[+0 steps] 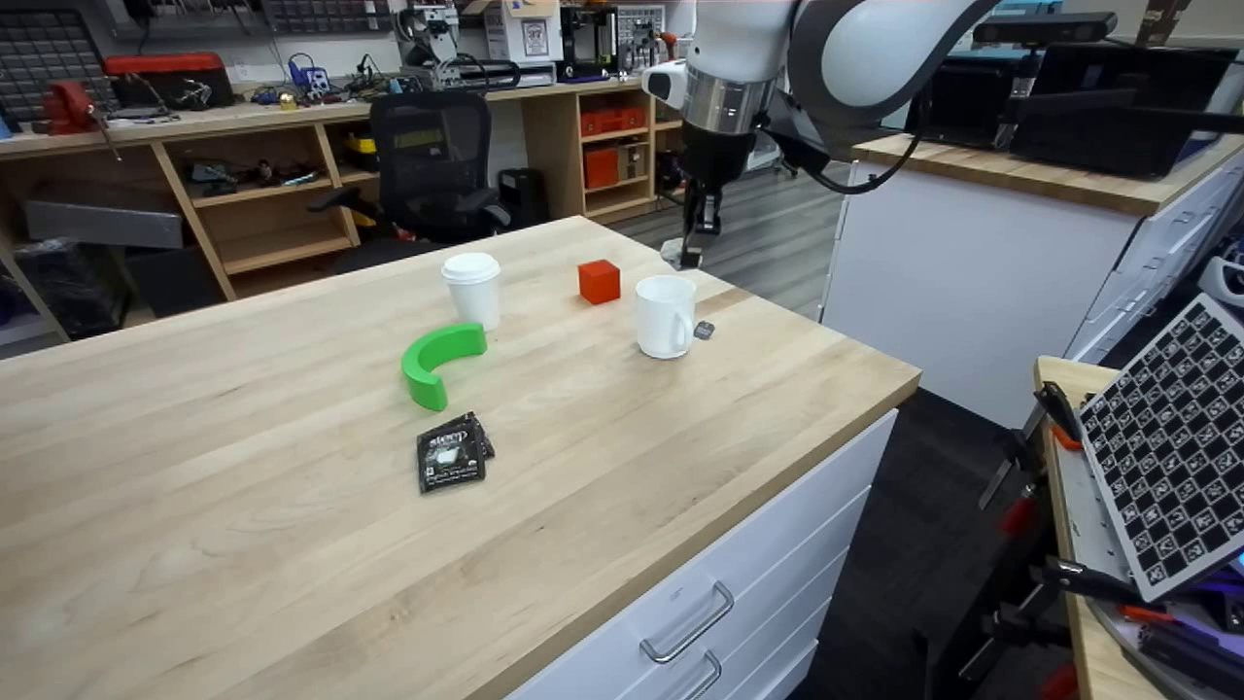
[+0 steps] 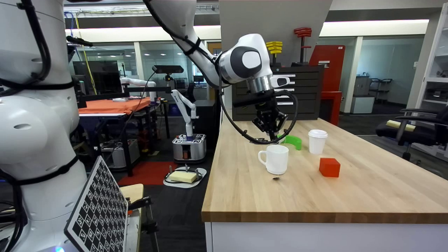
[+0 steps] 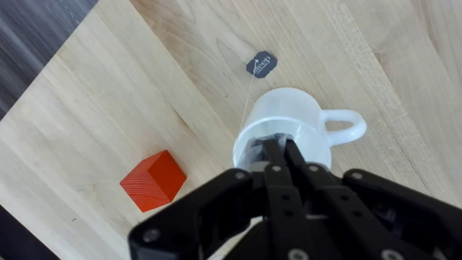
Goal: Pick the teabag and put it in the cup
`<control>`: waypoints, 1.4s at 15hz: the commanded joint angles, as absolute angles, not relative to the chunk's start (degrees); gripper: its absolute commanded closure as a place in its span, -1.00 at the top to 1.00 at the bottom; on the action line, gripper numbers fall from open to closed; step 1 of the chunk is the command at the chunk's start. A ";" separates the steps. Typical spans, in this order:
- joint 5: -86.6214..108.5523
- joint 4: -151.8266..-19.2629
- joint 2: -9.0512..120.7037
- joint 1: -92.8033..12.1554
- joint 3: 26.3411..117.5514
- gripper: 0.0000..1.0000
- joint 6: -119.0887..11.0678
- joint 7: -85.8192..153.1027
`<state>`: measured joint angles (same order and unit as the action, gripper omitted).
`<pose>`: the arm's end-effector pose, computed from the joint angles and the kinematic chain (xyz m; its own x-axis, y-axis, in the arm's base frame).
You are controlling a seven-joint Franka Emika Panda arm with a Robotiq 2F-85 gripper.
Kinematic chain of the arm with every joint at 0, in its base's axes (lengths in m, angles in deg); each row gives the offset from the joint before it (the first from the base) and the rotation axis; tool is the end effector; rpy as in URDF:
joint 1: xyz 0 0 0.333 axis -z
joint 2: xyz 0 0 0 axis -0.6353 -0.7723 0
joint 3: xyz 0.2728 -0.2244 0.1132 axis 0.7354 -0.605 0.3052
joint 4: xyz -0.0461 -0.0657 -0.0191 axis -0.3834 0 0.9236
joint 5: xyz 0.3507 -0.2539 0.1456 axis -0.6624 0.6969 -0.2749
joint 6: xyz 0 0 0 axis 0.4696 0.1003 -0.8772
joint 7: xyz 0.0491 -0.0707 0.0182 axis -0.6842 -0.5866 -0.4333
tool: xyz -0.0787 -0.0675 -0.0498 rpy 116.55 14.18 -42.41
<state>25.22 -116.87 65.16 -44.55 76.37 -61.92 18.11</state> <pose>0.6276 0.0611 0.3644 0.8581 0.4969 0.1296 0.4563 -0.8536 0.2514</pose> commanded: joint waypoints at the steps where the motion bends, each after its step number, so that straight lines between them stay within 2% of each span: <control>1: 23.67 -117.04 64.94 -43.04 77.00 -0.90 -63.58 15.87; 11: 23.36 -114.42 61.09 -43.73 78.27 -0.90 -65.92 13.69; 12: 23.68 -114.31 60.94 -43.78 78.33 -0.39 -65.90 13.88; 14: 23.61 -113.93 60.62 -43.73 78.50 -0.28 -65.91 13.90; 21: 24.33 -113.11 60.93 -43.65 78.14 0.65 -66.42 14.53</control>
